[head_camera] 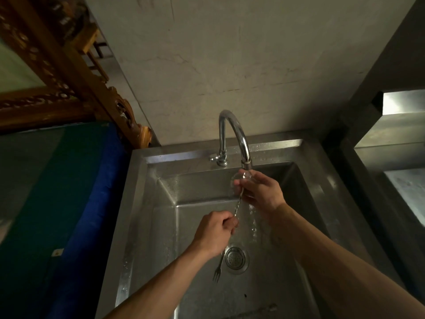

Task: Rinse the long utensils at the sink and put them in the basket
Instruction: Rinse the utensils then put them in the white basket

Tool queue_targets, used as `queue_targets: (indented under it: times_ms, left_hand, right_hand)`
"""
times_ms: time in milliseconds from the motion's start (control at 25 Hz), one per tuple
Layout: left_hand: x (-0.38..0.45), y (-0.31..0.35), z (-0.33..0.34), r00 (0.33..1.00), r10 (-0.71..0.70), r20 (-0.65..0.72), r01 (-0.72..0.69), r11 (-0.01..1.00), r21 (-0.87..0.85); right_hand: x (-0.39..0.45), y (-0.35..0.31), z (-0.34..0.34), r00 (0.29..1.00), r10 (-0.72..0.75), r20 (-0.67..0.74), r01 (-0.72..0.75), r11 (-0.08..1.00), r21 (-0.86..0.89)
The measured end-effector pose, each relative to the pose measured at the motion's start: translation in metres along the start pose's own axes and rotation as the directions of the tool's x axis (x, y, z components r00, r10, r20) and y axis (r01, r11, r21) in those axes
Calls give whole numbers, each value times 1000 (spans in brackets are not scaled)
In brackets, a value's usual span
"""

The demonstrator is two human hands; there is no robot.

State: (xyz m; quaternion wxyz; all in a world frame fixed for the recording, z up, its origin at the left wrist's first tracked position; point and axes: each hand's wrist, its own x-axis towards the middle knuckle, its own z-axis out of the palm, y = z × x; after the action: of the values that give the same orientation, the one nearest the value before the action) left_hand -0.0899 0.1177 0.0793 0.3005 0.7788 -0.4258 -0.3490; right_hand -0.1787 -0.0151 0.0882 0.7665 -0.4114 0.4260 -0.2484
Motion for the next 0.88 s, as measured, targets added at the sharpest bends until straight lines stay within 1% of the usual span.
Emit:
queue_targets:
  times_ms: [80,200,280,360,440,560,600,680,760,880]
  left_hand:
    - [-1,0,1,1000,5,-3,-5,1000,1]
    - [-4,4,7,1000,3,-7,-3,1000,-4]
    - [-6,8,12,1000,12,-13,-12,1000,-15]
    - [-6,13,16,1000,15,-12,-15,1000,-26]
    - [-6,16,19,1000,9,-2,-9,999,-37]
    - [-6,15,22,1000,-28,1,28,997,-66]
    - [-5,12,21,999,-49,-12,48,997,-64]
    - [-1,4,17,995,-81,-54,80,997,-15]
    - [1,-2,13,993,-79,-87,85,995,57]
    - [3,-3,7,994,-62,-93,69,995,74]
  right_hand:
    - [-2,0,5,997,-51,-54,45,994,-97]
    - [-3,2,12,980,-148,-133,108,957,-270]
    - [-3,2,14,962,-202,-185,133,936,-327]
    - [-2,3,16,941,-248,-231,154,920,-361]
    - [-1,5,17,925,-261,-275,150,917,-369]
    - [0,6,15,930,-200,-309,107,950,-293]
    - [0,6,12,941,-183,-286,99,954,-284]
    - [-1,5,5,973,-145,-178,98,964,-249]
    - [-3,5,-1,995,-86,-56,76,986,-151]
    - [-3,4,-3,997,-27,71,27,1000,6]
